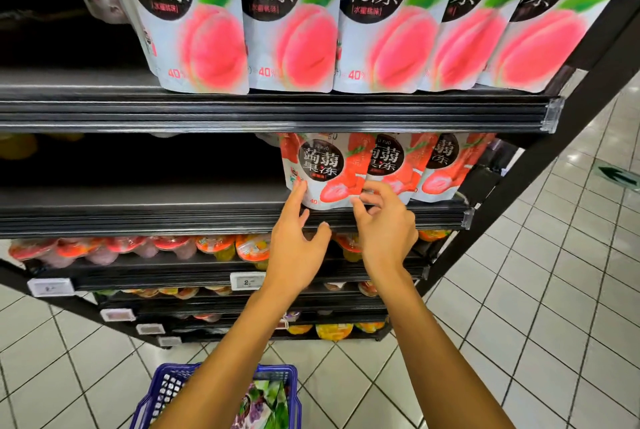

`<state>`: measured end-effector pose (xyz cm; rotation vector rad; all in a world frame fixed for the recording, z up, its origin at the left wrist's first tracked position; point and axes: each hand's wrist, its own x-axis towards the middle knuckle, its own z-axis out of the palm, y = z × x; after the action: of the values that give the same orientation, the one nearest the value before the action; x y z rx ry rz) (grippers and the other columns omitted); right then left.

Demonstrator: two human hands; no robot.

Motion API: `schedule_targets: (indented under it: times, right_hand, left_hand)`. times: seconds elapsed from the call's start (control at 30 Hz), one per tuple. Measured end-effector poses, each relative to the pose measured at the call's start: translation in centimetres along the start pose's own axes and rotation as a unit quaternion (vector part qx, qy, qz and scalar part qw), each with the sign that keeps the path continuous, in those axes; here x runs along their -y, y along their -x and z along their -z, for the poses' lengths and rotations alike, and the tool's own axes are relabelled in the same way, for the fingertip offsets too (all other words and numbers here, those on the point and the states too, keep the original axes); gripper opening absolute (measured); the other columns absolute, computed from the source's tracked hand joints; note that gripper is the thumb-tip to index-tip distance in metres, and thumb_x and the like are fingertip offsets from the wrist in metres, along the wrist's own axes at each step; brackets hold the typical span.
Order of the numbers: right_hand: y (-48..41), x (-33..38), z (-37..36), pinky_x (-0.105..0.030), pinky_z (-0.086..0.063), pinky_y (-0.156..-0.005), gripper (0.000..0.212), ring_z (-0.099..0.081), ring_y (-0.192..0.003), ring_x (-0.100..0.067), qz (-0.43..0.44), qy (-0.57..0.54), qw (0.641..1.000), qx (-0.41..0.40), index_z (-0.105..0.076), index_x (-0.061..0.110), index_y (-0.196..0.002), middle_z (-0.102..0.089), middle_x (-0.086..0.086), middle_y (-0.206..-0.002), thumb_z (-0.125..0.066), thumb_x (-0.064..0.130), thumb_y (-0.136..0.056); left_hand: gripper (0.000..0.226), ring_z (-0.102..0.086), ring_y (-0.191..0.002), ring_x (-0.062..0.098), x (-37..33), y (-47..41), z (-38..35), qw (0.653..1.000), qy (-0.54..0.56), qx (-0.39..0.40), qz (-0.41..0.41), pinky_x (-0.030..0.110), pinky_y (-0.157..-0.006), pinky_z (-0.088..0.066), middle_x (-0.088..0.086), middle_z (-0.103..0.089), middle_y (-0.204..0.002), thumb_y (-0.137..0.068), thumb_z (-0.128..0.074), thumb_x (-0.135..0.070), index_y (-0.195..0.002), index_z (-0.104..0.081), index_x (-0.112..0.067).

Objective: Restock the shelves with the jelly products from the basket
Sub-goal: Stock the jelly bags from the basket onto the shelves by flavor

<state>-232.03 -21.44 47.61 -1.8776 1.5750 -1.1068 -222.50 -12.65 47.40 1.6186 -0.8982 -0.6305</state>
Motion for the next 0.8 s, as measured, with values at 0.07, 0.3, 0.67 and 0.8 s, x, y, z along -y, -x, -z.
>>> schedule_targets:
  times: [0.07, 0.3, 0.67, 0.8]
  right_hand:
    - [-0.2, -0.2, 0.2, -0.033, -0.054, -0.065, 0.021, -0.069, -0.074, -0.013, -0.002, -0.003, 1.000, 0.003, -0.066, 0.033, -0.105, -0.074, 0.015, -0.089, -0.073, 0.034, -0.085]
    - [-0.1, -0.5, 0.8, -0.037, -0.054, -0.070, 0.022, -0.062, -0.069, -0.004, -0.007, -0.011, 1.000, 0.005, -0.064, 0.034, -0.109, -0.071, 0.020, -0.091, -0.069, 0.039, -0.088]
    - [0.3, -0.9, 1.4, -0.029, -0.049, -0.065, 0.018, -0.062, -0.065, -0.001, -0.004, -0.035, 0.999, 0.005, -0.063, 0.034, -0.107, -0.066, 0.024, -0.085, -0.066, 0.039, -0.089]
    - [0.7, -1.0, 1.7, -0.028, -0.048, -0.066, 0.018, -0.062, -0.067, -0.002, -0.006, -0.039, 0.999, -0.003, -0.063, 0.034, -0.106, -0.066, 0.023, -0.086, -0.066, 0.039, -0.089]
  left_hand:
    - [0.076, -0.035, -0.136, 0.002, 0.0, -0.2, -0.3, 1.000, 0.002, 0.000, -0.004, 0.000, -0.097, -0.032, -0.011, -0.029, -0.157, -0.091, -0.061, -0.003, -0.152, -0.024, -0.029]
    - [0.077, -0.033, -0.140, 0.002, 0.0, -0.5, -1.0, 1.000, -0.004, 0.004, -0.021, 0.008, -0.106, -0.031, -0.012, -0.028, -0.158, -0.089, -0.061, -0.002, -0.152, -0.024, -0.027]
    - [0.073, -0.037, -0.130, 0.000, -0.2, -0.9, -1.0, 1.000, 0.000, 0.004, -0.010, -0.002, -0.092, -0.034, -0.010, -0.028, -0.158, -0.091, -0.061, -0.006, -0.153, -0.026, -0.025]
    - [0.067, -0.038, -0.131, 0.001, -0.3, -0.3, -0.5, 0.999, 0.039, -0.002, -0.014, 0.001, -0.098, -0.035, -0.007, -0.033, -0.156, -0.092, -0.058, -0.002, -0.150, -0.032, -0.025]
